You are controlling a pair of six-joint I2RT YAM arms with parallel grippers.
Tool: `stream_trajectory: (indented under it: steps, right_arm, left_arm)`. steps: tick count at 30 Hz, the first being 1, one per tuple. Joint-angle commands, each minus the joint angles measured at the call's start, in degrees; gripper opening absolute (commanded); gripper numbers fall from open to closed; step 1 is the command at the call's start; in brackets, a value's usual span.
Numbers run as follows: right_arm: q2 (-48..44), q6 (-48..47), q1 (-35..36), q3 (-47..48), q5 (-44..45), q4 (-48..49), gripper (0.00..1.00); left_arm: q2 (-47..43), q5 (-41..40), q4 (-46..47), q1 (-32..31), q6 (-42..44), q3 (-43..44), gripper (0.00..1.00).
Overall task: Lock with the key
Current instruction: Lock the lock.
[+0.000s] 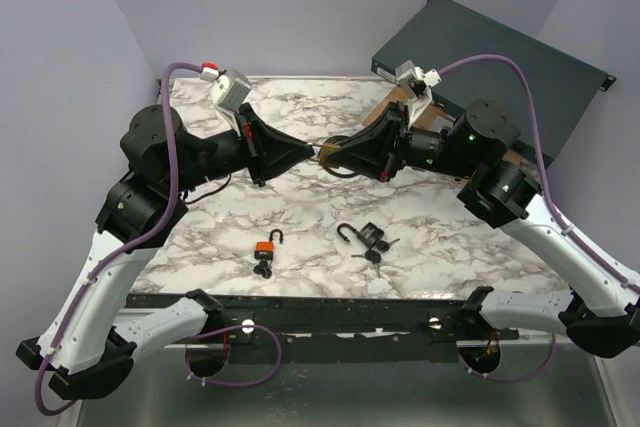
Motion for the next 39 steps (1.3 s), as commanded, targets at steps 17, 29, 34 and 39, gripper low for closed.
stream_trajectory:
  steps: [17, 29, 34, 39]
  right_arm:
    - [11.49, -7.34, 8.24, 13.13, 16.63, -10.00, 0.01]
    - [15.03, -7.91, 8.44, 16.07, 19.29, -12.52, 0.01]
    - [16.27, -8.48, 8.48, 15.98, 20.18, -13.26, 0.01]
    - [16.68, -8.54, 8.48, 15.80, 20.95, -13.06, 0.01]
  left_arm:
    - [5.71, -21.30, -9.43, -14.53, 4.61, 8.35, 0.00]
    - [8.04, -18.34, -9.99, -20.75, 2.88, 11.99, 0.00]
    - [8.64, -17.38, -10.06, -22.44, 2.53, 13.18, 0.00]
    - [9.10, -16.04, -9.61, -22.95, 2.09, 13.10, 0.00]
